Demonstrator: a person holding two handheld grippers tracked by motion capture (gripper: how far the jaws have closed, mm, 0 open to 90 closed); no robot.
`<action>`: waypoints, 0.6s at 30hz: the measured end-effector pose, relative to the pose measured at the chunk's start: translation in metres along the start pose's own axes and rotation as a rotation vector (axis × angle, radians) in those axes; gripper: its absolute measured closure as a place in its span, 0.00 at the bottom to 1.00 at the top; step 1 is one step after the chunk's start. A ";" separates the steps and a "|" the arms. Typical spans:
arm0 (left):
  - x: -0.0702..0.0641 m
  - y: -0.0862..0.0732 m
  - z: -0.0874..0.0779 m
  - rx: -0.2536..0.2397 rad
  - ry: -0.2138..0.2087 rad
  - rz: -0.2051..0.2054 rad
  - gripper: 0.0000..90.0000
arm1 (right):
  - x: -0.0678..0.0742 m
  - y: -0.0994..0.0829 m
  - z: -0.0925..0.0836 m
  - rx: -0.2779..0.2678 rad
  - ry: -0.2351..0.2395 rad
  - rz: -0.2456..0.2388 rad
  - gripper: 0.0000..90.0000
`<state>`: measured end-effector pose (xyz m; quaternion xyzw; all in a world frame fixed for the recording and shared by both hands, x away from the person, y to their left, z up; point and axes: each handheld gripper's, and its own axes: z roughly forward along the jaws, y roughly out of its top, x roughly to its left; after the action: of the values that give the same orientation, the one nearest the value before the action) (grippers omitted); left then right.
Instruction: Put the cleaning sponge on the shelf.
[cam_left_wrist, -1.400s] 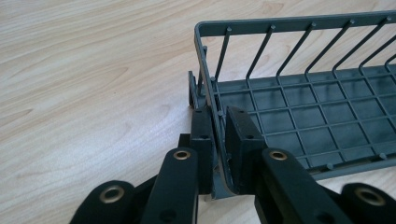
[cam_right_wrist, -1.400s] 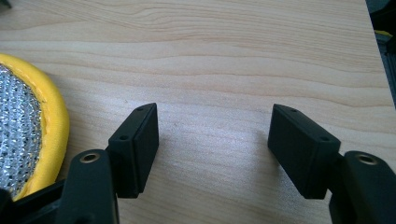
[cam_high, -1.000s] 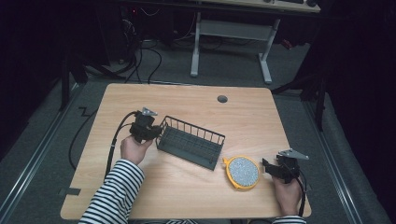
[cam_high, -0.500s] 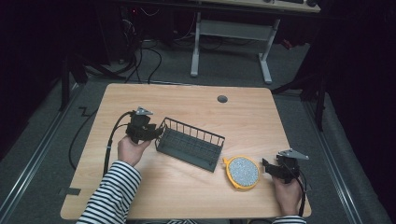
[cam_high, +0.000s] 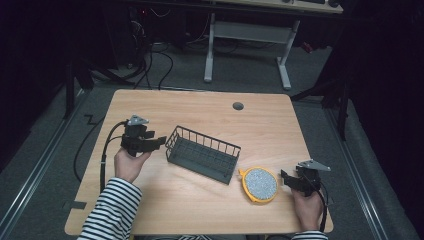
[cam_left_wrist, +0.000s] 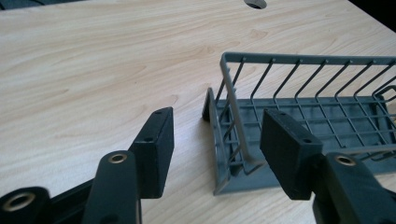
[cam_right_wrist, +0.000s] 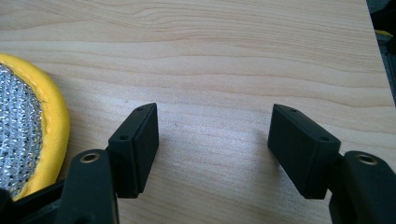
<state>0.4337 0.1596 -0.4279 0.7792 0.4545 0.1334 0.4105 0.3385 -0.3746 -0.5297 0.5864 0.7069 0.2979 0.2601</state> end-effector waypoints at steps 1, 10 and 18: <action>0.002 -0.002 -0.002 0.000 0.005 -0.002 0.49 | 0.000 0.000 0.000 0.000 0.000 0.000 0.38; 0.017 -0.023 -0.017 -0.024 0.016 -0.071 0.46 | 0.000 0.000 0.000 0.001 0.000 0.000 0.38; 0.024 -0.051 -0.020 -0.003 0.010 -0.119 0.43 | 0.000 0.000 0.000 0.003 0.000 0.000 0.38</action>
<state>0.4050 0.2023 -0.4581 0.7496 0.5018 0.1131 0.4166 0.3384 -0.3744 -0.5295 0.5867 0.7075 0.2966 0.2593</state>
